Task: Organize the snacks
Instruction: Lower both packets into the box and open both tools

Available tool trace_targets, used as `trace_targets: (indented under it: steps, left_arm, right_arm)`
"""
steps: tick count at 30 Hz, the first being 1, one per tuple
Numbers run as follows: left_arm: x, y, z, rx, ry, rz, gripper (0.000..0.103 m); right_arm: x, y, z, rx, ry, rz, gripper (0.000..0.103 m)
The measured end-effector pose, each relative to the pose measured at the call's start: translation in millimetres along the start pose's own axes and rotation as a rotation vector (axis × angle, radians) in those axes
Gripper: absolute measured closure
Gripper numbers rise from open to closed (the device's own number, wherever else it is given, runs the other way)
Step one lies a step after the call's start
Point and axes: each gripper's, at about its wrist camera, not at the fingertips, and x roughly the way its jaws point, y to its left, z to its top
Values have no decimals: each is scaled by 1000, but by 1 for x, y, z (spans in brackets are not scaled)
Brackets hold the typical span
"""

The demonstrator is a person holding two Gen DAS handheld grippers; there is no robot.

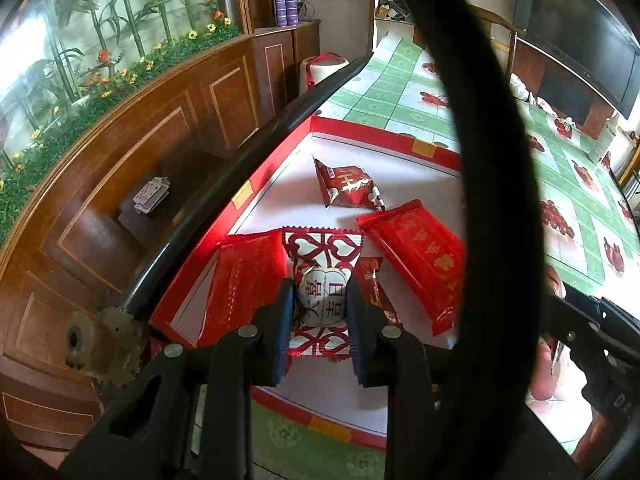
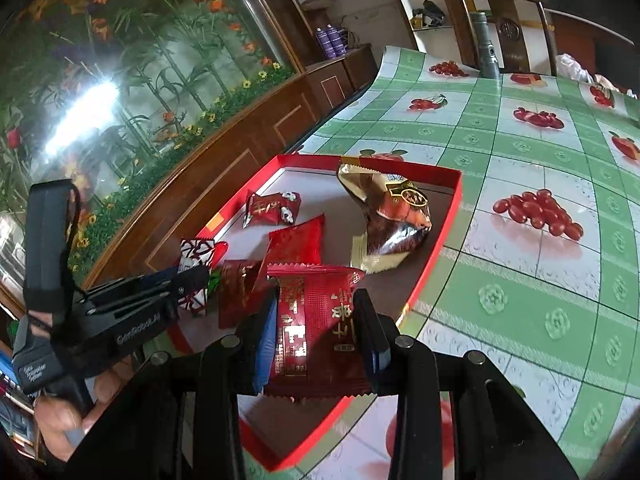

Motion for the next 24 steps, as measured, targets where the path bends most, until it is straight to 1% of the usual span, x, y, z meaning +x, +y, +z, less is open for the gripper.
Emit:
trace_targets:
  steps: [10,24]
  left_arm:
    - [11,-2,4,8,11,7,76]
    - [25,-3,8,7,33,19,76]
  right_arm:
    - [11,-9,4,19,0,-19,67]
    - [25,-10,12,11,13,-38,67]
